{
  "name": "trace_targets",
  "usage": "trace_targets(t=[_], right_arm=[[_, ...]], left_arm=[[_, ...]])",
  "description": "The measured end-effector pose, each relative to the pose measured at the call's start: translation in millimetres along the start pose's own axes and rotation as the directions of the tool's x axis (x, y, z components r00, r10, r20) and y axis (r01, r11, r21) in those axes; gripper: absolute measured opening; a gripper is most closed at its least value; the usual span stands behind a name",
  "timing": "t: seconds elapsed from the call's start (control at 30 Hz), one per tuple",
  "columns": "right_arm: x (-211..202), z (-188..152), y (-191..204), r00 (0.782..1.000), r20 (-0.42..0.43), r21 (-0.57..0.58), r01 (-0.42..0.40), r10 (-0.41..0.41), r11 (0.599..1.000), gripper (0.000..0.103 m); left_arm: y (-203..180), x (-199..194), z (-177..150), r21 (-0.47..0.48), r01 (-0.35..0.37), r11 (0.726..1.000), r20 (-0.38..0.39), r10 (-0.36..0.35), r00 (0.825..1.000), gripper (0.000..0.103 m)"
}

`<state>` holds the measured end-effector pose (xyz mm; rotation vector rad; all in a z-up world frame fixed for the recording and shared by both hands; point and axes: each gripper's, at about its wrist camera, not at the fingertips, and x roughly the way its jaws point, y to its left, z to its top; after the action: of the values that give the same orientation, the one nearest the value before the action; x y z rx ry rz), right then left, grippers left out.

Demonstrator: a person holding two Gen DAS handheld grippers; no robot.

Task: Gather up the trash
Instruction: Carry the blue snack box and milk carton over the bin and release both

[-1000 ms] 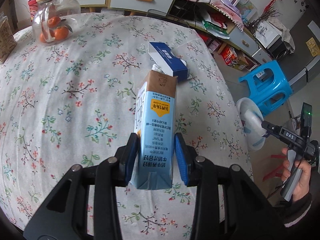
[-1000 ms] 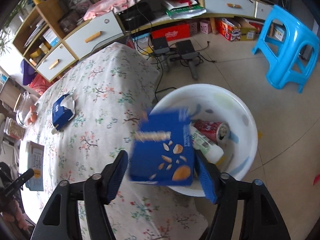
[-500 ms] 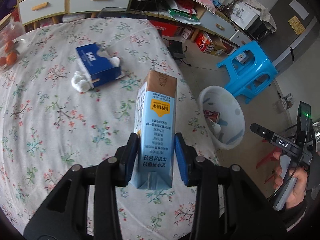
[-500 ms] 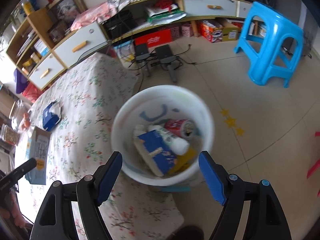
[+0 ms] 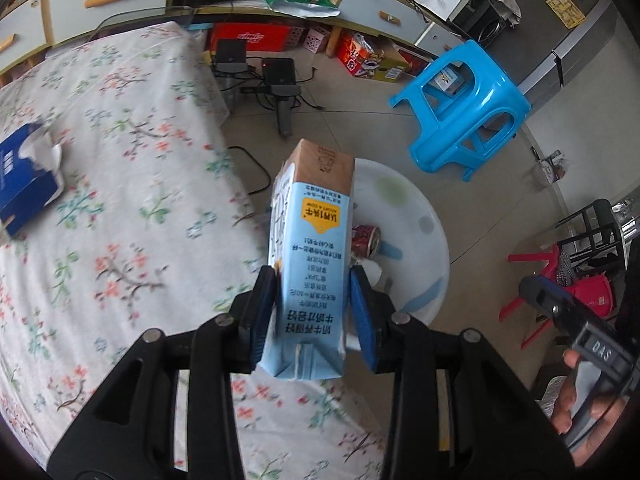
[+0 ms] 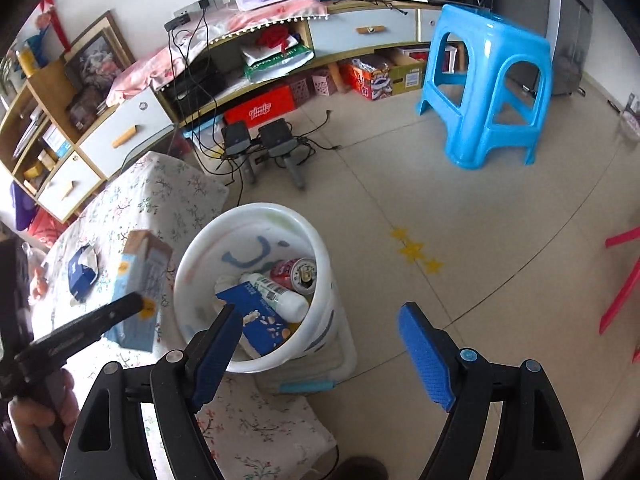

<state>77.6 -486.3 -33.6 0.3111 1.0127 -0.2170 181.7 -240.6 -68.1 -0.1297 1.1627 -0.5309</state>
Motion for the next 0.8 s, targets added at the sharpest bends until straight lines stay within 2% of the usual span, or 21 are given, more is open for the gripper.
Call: trace_targets(t=[0.17, 0.27, 0.33, 0.37, 0.4, 0.53, 0.63, 0.8], right_arm=[[1.4, 0.3, -4.8, 1.0, -0.006, 0.024, -0.011, 0.011, 1.0, 0.082], [2.8, -0.1, -5.6, 1.0, -0.01, 0.032, -0.01, 0.01, 0.999, 0.082], [2.7, -1.3, -4.7, 1.0, -0.011, 0.034, -0.01, 0.01, 0.999, 0.082], [2.6, -1.5, -4.3, 1.0, -0.01, 0.033, -0.011, 0.011, 0.999, 0.082], [2.4, -1.4, -3.8, 1.0, -0.009, 0.032, -0.011, 0.012, 0.999, 0.082], [3.7, -1.3, 4.2, 1.0, -0.012, 0.02, -0.01, 0.011, 1.0, 0.082], [4.6, -1.5, 10.4, 1.0, -0.014, 0.009, -0.012, 0.012, 1.0, 0.082], [7.5, -1.2, 27.5, 1.0, -0.021, -0.018, -0.013, 0.013, 1.0, 0.082]], left_arm=[[-9.9, 5.1, 7.5, 0.023, 0.012, 1.0, 0.014, -0.012, 1.0, 0.039], [-8.7, 4.5, 9.0, 0.028, 0.047, 0.999, 0.033, -0.047, 0.998, 0.041], [-6.2, 4.8, 9.9, 0.017, 0.071, 0.997, 0.032, -0.071, 0.997, 0.061], [-2.2, 2.7, 9.2, 0.002, 0.048, 0.999, 0.042, -0.048, 0.998, 0.076], [-1.8, 1.4, 8.7, 0.0, 0.03, 1.0, 0.05, -0.029, 0.998, 0.082], [8.5, -6.4, 3.5, 0.005, -0.03, 1.0, 0.05, 0.03, 0.998, 0.085], [19.6, -16.7, -4.4, 0.011, -0.096, 0.995, 0.064, 0.095, 0.993, 0.091], [42.1, -33.0, -14.8, -0.001, -0.124, 0.992, 0.086, 0.124, 0.989, 0.097]])
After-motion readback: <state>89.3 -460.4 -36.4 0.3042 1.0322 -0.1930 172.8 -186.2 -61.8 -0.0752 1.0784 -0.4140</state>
